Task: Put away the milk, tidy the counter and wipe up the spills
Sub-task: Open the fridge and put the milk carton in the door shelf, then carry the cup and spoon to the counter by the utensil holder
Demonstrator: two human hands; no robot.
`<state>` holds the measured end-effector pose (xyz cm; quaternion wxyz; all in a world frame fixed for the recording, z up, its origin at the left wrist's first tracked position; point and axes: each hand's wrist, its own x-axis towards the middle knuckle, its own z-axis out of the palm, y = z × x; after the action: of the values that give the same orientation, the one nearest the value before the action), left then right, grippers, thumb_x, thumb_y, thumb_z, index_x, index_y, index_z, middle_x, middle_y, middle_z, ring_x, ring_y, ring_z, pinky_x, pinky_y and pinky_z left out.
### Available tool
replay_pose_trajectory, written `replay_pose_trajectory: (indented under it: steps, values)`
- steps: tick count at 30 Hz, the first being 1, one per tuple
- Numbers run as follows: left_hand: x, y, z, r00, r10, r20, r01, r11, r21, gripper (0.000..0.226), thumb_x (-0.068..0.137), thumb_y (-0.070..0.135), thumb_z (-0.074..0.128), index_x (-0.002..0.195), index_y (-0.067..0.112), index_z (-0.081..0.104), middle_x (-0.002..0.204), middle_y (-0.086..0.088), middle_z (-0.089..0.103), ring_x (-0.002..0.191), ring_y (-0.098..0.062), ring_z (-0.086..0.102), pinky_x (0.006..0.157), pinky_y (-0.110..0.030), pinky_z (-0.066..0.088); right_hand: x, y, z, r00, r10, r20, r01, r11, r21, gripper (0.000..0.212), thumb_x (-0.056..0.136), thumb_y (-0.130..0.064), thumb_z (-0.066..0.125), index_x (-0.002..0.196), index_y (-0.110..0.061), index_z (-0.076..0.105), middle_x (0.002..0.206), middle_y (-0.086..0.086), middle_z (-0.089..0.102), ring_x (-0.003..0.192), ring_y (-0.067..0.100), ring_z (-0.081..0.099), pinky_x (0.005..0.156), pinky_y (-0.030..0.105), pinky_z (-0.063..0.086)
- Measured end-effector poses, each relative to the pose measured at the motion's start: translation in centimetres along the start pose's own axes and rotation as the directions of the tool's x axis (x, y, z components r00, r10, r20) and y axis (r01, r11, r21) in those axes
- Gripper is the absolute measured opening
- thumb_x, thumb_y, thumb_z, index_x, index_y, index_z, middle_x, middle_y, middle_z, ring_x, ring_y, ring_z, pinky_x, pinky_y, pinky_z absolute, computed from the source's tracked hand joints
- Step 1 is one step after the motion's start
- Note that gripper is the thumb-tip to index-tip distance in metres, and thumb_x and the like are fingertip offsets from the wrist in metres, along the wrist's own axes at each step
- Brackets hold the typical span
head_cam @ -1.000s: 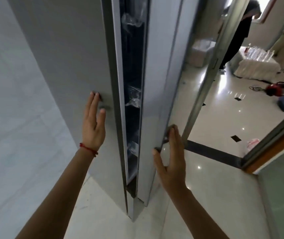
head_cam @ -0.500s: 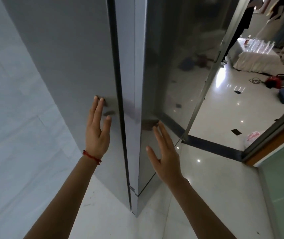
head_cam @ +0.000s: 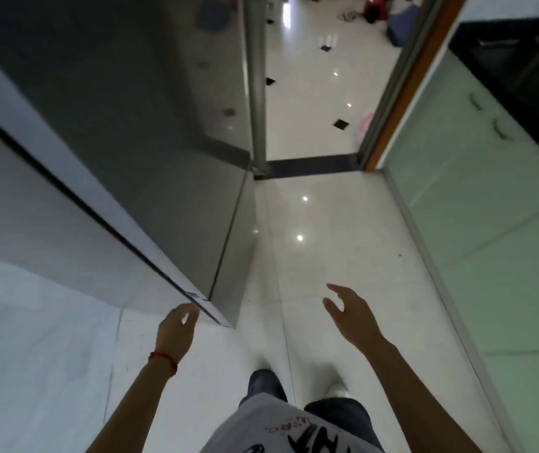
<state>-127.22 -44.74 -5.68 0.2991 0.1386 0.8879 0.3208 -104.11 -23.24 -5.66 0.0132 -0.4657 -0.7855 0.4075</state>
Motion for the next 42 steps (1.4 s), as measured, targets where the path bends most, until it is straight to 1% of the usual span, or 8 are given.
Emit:
replay_pose_trajectory:
  steps: [7, 12, 15, 18, 22, 31, 35, 42]
  values:
    - [-1.4, 1.6, 10.2, 0.892, -0.09, 0.444, -0.051, 0.954, 0.296, 0.028, 0.096, 0.02, 0.042, 0.095, 0.006, 0.066, 0.108, -0.017, 0.063, 0.102, -0.029, 0.058, 0.092, -0.034, 0.042, -10.1, 13.4, -2.4, 0.852, 0.524, -0.009, -0.5, 0.818, 0.285, 0.034, 0.092, -0.028, 0.053, 0.124, -0.015, 0.056, 0.128, 0.008, 0.058, 0.114, 0.022, 0.056, 0.086, 0.022, 0.039]
    - [-4.8, 5.3, 18.1, 0.804, -0.162, 0.572, -0.029, 0.95, 0.31, 0.024, 0.093, 0.021, 0.05, 0.098, 0.0, 0.06, 0.078, -0.009, 0.061, 0.066, -0.018, 0.05, 0.057, -0.026, 0.038, -18.0, 20.6, -3.9, 0.71, 0.704, -0.017, -0.65, 0.665, 0.367, 0.032, 0.094, -0.022, 0.046, 0.122, -0.013, 0.058, 0.126, 0.003, 0.059, 0.115, 0.023, 0.054, 0.083, 0.024, 0.037]
    - [-7.8, 7.8, 23.2, 0.754, -0.22, 0.619, -0.03, 0.929, 0.368, 0.019, 0.093, 0.022, 0.048, 0.09, 0.004, 0.054, 0.079, -0.008, 0.058, 0.069, -0.02, 0.05, 0.059, -0.025, 0.034, -22.7, 25.2, -4.4, 0.579, 0.815, -0.018, -0.676, 0.492, 0.549, 0.03, 0.091, -0.022, 0.05, 0.117, -0.012, 0.062, 0.118, 0.009, 0.065, 0.107, 0.028, 0.059, 0.082, 0.028, 0.04]
    - [-10.8, 9.6, 28.4, 0.719, -0.191, 0.668, -0.154, 0.893, 0.422, 0.02, 0.093, 0.023, 0.048, 0.089, 0.005, 0.055, 0.083, -0.011, 0.06, 0.065, -0.018, 0.049, 0.057, -0.025, 0.035, -26.8, 30.1, -4.2, 0.491, 0.871, -0.006, -0.609, 0.348, 0.713, 0.027, 0.09, -0.016, 0.052, 0.112, -0.005, 0.064, 0.108, 0.014, 0.067, 0.099, 0.032, 0.061, 0.082, 0.034, 0.046]
    - [-14.7, 12.1, 34.0, 0.669, -0.141, 0.729, -0.328, 0.824, 0.461, 0.022, 0.092, 0.025, 0.046, 0.093, 0.005, 0.057, 0.094, -0.011, 0.062, 0.08, -0.023, 0.055, 0.064, -0.027, 0.04, -31.4, 33.7, -4.2, 0.365, 0.927, 0.081, -0.471, 0.108, 0.876, 0.018, 0.089, -0.002, 0.049, 0.102, 0.002, 0.062, 0.071, 0.007, 0.057, 0.06, 0.022, 0.05, 0.051, 0.025, 0.031]
    - [-20.0, 18.3, 45.4, 0.514, -0.155, 0.844, -0.616, 0.618, 0.489, 0.024, 0.093, 0.027, 0.046, 0.092, 0.006, 0.058, 0.094, -0.012, 0.063, 0.081, -0.025, 0.058, 0.065, -0.027, 0.043, -37.4, 37.8, -3.6, 0.121, 0.975, 0.188, -0.117, -0.174, 0.978, 0.024, 0.089, -0.003, 0.049, 0.071, -0.015, 0.057, 0.068, 0.005, 0.056, 0.058, 0.018, 0.049, 0.05, 0.023, 0.032]
    - [-21.5, 21.2, 51.6, 0.447, -0.172, 0.878, -0.748, 0.466, 0.473, 0.023, 0.092, 0.026, 0.046, 0.086, 0.007, 0.057, 0.086, -0.011, 0.061, 0.074, -0.024, 0.055, 0.058, -0.025, 0.04, -39.1, 38.5, -4.0, 0.013, 0.972, 0.236, 0.046, -0.237, 0.971, 0.014, 0.091, -0.003, 0.047, 0.084, -0.007, 0.058, 0.072, 0.009, 0.056, 0.061, 0.018, 0.05, 0.04, 0.013, 0.04]
    - [-28.4, 26.7, 62.8, 0.294, -0.218, 0.931, -0.937, 0.128, 0.326, 0.025, 0.09, 0.024, 0.047, 0.068, 0.012, 0.052, 0.066, -0.004, 0.056, 0.056, -0.02, 0.046, 0.048, -0.021, 0.03, -40.9, 38.9, -3.3, -0.23, 0.912, 0.339, 0.277, -0.272, 0.921, 0.025, 0.092, -0.009, 0.048, 0.111, 0.003, 0.06, 0.089, 0.018, 0.063, 0.071, 0.027, 0.059, 0.055, 0.026, 0.041]
